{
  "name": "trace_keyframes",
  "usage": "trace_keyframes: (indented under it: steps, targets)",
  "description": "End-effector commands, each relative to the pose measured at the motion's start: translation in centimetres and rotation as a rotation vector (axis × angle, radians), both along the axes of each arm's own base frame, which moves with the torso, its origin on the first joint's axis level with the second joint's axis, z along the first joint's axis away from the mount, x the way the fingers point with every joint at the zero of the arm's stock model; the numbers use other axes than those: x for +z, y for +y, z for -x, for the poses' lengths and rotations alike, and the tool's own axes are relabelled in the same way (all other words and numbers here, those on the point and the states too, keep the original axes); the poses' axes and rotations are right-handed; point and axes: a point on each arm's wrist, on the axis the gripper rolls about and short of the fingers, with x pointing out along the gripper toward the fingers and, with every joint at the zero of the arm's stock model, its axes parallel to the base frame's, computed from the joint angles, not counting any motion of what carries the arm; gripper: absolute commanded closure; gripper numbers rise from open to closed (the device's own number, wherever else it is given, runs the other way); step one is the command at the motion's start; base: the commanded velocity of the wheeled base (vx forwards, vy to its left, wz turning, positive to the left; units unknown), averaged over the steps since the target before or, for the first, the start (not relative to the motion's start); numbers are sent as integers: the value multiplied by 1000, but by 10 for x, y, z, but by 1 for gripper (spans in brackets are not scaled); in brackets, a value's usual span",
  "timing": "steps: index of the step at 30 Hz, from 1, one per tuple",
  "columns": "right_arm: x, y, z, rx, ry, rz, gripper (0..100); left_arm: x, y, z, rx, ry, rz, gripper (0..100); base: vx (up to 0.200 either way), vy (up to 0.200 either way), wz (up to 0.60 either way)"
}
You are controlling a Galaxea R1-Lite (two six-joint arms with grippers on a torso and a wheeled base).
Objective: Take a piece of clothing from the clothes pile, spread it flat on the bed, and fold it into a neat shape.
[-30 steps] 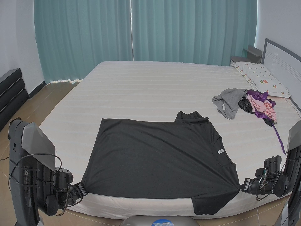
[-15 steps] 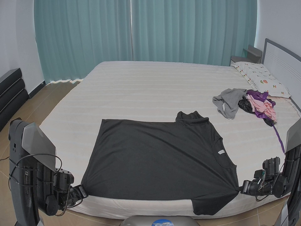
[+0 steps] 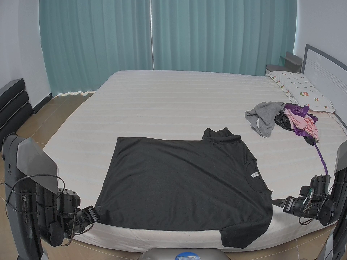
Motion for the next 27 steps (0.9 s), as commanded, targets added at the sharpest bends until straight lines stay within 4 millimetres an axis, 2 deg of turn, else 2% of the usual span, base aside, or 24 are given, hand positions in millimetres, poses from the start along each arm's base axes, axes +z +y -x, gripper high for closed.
trace_keyframes:
  steps: [1,9,12,27]
  targets:
    - [13,-5,1,-28,-64,-1,0,20,2,1,3,-79,20,0,0,0,0]
    - [15,-5,-2,-41,-99,-16,0,21,5,-3,34,-95,45,0,0,0,0]
    - [15,-5,-2,-42,-102,-18,0,21,5,-2,34,-90,46,0,200,0,0]
    - [8,-4,-1,-38,-68,-22,0,23,4,-2,4,-96,87,0,0,0,0]
